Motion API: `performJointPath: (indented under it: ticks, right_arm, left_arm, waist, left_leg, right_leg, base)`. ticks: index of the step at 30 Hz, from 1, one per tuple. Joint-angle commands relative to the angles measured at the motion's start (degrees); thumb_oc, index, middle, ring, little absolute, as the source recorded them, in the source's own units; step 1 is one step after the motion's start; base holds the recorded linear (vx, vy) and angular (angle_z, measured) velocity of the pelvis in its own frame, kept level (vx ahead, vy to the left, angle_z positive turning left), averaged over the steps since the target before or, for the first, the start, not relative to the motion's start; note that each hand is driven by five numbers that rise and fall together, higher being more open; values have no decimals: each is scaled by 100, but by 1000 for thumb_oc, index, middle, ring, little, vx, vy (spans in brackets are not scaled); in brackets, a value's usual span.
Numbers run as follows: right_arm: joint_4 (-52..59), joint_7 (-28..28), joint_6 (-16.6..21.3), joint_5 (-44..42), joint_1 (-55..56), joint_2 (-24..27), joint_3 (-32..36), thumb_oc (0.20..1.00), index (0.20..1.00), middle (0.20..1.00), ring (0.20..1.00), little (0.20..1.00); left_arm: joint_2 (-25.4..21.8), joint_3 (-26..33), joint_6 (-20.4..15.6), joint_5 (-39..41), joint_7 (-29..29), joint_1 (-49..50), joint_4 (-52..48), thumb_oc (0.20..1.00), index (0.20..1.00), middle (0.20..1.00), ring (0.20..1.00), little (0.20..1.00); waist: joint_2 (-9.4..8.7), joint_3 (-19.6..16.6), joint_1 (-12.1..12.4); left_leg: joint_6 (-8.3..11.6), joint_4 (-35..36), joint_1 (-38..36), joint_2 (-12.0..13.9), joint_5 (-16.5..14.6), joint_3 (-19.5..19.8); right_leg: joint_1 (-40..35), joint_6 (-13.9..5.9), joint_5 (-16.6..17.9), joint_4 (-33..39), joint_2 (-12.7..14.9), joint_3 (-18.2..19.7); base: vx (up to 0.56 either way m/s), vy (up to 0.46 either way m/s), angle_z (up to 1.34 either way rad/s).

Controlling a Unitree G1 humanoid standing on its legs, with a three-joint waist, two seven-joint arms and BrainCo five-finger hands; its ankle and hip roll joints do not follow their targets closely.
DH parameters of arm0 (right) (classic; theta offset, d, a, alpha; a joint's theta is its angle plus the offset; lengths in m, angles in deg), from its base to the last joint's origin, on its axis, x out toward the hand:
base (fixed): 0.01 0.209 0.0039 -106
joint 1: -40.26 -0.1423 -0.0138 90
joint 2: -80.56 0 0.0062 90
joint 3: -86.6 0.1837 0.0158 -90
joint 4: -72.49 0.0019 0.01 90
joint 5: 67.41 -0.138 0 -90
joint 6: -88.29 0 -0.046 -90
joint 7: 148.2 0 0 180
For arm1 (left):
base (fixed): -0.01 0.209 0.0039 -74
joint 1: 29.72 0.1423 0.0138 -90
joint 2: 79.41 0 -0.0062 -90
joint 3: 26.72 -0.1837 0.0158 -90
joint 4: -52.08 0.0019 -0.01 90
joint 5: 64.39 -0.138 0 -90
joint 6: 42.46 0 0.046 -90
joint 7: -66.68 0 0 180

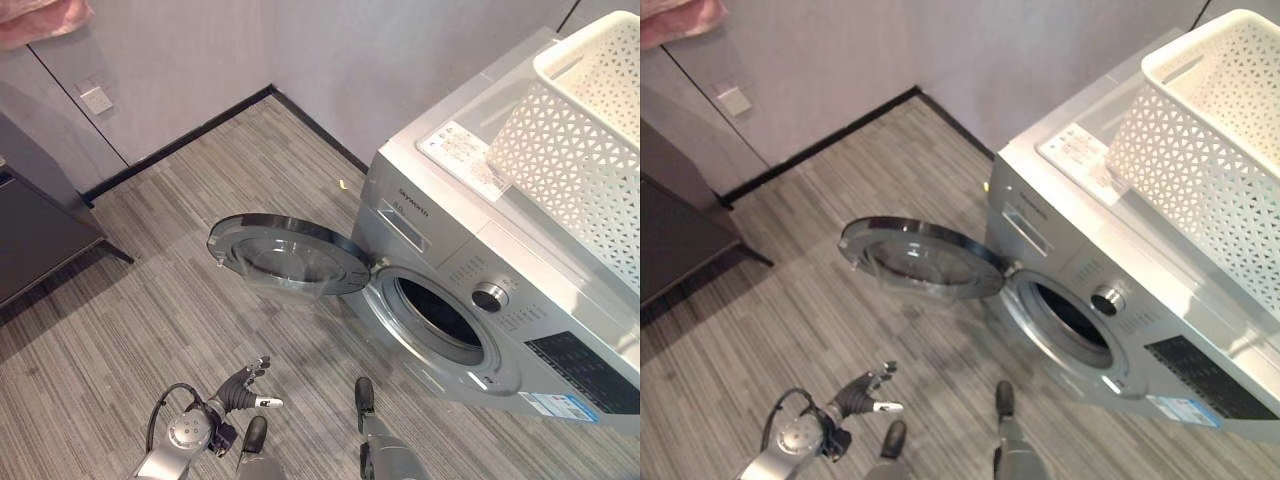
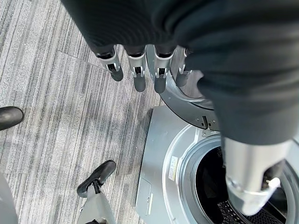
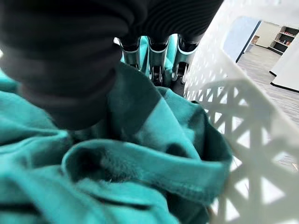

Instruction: Grab the laundry basket,head to the washer,open it,put in the laundry and shut it.

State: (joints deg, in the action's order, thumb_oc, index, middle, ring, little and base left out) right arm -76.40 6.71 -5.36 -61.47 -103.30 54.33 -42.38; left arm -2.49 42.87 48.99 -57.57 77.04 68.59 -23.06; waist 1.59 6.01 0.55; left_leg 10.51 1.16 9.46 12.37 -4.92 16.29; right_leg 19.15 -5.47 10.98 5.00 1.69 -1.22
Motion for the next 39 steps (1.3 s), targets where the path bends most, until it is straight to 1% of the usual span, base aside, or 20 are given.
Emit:
performJointPath:
  ticks: [1,5,11,17,18,19,20,22,23,26,27,31,33,35,38,39]
  right_arm:
    - [130,-212,97,-333,480,-516,-517,200,200,200,200,200]
    - [-79,195,143,-586,314,-521,-131,200,200,200,200,200]
    - [-450,1263,364,-1047,95,-594,898,200,200,200,200,200]
    - [111,2026,572,-1548,-188,-417,1526,200,200,200,200,200]
    - [123,2036,568,-1549,-169,-417,1544,200,200,200,200,200]
    - [273,2296,666,-1610,-220,-411,1681,200,200,200,200,200]
    - [348,2387,685,-1669,-244,-386,1776,200,200,200,200,200]
    - [474,2598,717,-1748,-536,-309,1762,200,200,200,200,200]
    - [470,2601,714,-1750,-561,-311,1738,200,200,200,200,200]
    - [507,2801,752,-1928,-1020,-278,1567,200,200,200,200,200]
    - [472,2890,757,-2035,-1206,-267,1558,200,200,200,200,200]
    - [48,3119,735,-2240,-1980,-288,1187,200,200,200,200,200]
    - [-246,3219,716,-2343,-2532,-289,840,200,200,200,200,200]
    - [-344,3370,703,-2489,-2907,-297,699,200,200,200,200,200]
    - [-177,3579,764,-2682,-3251,-226,558,200,200,200,200,200]
    - [-50,3649,792,-2714,-3255,-198,577,200,200,200,200,200]
  left_arm:
    - [-42,-1,-181,71,35,-187,-558,1000,1000,1000,1000,1000]
    - [-15,6,-198,116,15,-152,-532,1000,1000,1000,1000,1000]
    - [10,15,-260,164,-102,-204,-354,1000,1000,1000,1000,1000]
    - [-26,31,-352,169,-171,-247,-196,1000,1000,1000,1000,1000]
    - [-26,29,-355,168,-172,-251,-192,1000,1000,1000,1000,1000]
    - [-19,-3,-376,126,-176,-260,-117,1000,1000,1000,1000,1000]
    - [-30,-23,-384,124,-189,-270,-77,1000,1000,1000,1000,1000]
    - [-74,-44,-413,109,-207,-305,-31,1000,1000,1000,1000,1000]
    - [-69,-40,-412,109,-207,-305,-31,1000,1000,1000,1000,1000]
    - [-51,-48,-441,93,-252,-315,14,1000,1000,1000,1000,1000]
    - [-92,-60,-449,83,-278,-312,25,1000,1000,1000,1000,1000]
    - [-142,-64,-443,41,-345,-319,50,1000,1000,1000,1000,1000]
    - [-160,-43,-438,13,-389,-330,80,1000,1000,1000,1000,1000]
    - [-176,-43,-431,-4,-445,-340,104,1000,1000,1000,1000,1000]
    - [-134,-22,-421,3,-520,-371,136,1000,1000,1000,1000,1000]
    - [-105,-13,-423,-4,-535,-373,141,1000,1000,1000,1000,1000]
  waist:
    - [174,356,75]
    - [175,302,59]
    - [162,181,53]
    - [65,-13,-4]
    - [64,-5,-3]
    - [34,-82,-10]
    - [7,-111,-5]
    - [-84,-216,6]
    - [-80,-208,2]
    - [-169,-308,22]
    - [-231,-369,48]
    - [-344,-484,102]
    - [-374,-538,120]
    - [-416,-597,132]
    - [-436,-639,118]
    - [-426,-671,114]
  left_leg:
    - [-209,384,-578,-39,1779,17]
    - [-205,384,-610,-35,1702,17]
    - [-212,384,-687,-44,1549,-1]
    - [-261,384,-864,-42,1264,-36]
    - [-263,384,-873,-41,1260,-36]
    - [-273,384,-935,-42,1200,-37]
    - [-280,384,-985,-39,1156,-29]
    - [-288,380,-1073,-50,1056,-43]
    - [-289,379,-1081,-52,1054,-44]
    - [-306,380,-1175,-61,937,-58]
    - [-308,379,-1198,-68,896,-54]
    - [-333,374,-1298,-95,777,-49]
    - [-338,372,-1348,-105,738,-53]
    - [-342,372,-1369,-117,696,-57]
    - [-343,362,-1373,-163,693,-6]
    - [-354,373,-1407,-149,622,-12]
  right_leg:
    - [178,7,-1142,-936,92,-176]
    - [97,-1,-1152,-910,98,-190]
    - [-77,-25,-1148,-835,122,-225]
    - [-288,-50,-1177,-849,140,-254]
    - [-298,-51,-1181,-849,139,-255]
    - [-376,-53,-1192,-852,151,-263]
    - [-440,-55,-1205,-849,159,-273]
    - [-585,-51,-1212,-830,185,-296]
    - [-595,-52,-1212,-826,186,-295]
    - [-734,-61,-1199,-770,209,-324]
    - [-773,-66,-1191,-758,214,-331]
    - [-908,-73,-1179,-724,241,-330]
    - [-982,-87,-1177,-699,258,-341]
    - [-1034,-94,-1176,-692,273,-350]
    - [-1089,-97,-1124,-677,328,-375]
    - [-1124,-103,-1176,-670,314,-383]
  base:
    - [0,0,0]
    - [6,8,4]
    - [0,0,0]
    - [22,16,1]
    - [46,28,-1]
    - [55,26,0]
    - [63,38,2]
    - [35,42,5]
    - [20,40,5]
    - [3,8,2]
    - [30,17,1]
    - [13,16,0]
    - [25,33,3]
    - [19,35,3]
    - [16,32,7]
    - [-11,28,19]
